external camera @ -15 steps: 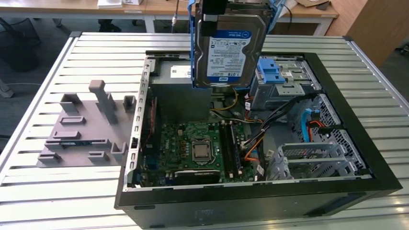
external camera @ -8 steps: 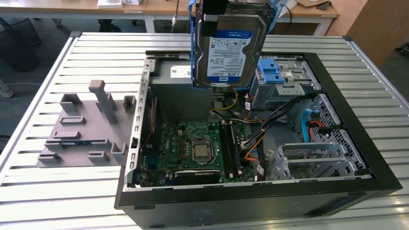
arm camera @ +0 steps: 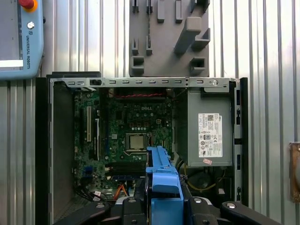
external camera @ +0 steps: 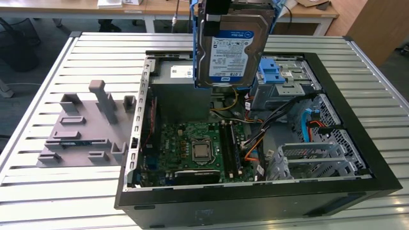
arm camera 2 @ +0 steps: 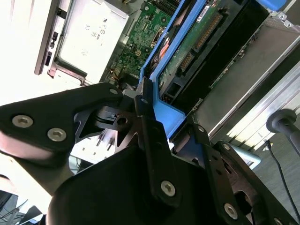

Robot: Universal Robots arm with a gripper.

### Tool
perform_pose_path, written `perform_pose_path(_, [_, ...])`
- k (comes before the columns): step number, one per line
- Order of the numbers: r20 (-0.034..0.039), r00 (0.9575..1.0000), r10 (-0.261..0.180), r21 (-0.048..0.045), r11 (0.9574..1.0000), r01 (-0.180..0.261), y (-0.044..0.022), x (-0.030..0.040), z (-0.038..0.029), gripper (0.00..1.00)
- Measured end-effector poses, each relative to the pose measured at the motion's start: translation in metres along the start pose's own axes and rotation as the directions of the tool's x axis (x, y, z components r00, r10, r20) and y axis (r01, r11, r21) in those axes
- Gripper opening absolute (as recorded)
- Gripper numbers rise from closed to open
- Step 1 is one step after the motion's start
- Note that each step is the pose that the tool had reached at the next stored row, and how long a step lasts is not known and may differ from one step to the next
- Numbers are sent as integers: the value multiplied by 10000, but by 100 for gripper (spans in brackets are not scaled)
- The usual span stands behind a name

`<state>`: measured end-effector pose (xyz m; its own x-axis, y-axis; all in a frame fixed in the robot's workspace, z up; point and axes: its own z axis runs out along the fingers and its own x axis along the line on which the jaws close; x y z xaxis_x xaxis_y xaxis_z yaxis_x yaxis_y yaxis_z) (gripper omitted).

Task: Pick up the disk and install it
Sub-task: 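Insert the disk into the insertion slot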

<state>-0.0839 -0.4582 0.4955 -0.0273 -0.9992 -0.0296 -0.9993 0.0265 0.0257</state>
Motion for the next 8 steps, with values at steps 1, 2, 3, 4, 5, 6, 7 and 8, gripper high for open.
perform_pose_path(1, [0, 10000, 0, 0, 10000, 0, -2, 0, 0, 36])
perform_pose_path(2, [0, 10000, 0, 0, 10000, 0, -4, 0, 0, 36])
perform_pose_path(3, [0, 10000, 0, 0, 10000, 0, -9, 0, 0, 36])
perform_pose_path(4, [0, 10000, 0, 0, 10000, 0, -15, 0, 0, 36])
perform_pose_path(5, [0, 10000, 0, 0, 10000, 0, -15, 0, 0, 36])
perform_pose_path(6, [0, 10000, 0, 0, 10000, 0, -15, 0, 0, 36])
perform_pose_path(7, [0, 10000, 0, 0, 10000, 0, -16, 0, 0, 36])
perform_pose_path(8, [0, 10000, 0, 0, 10000, 0, -16, -1, 0, 36])
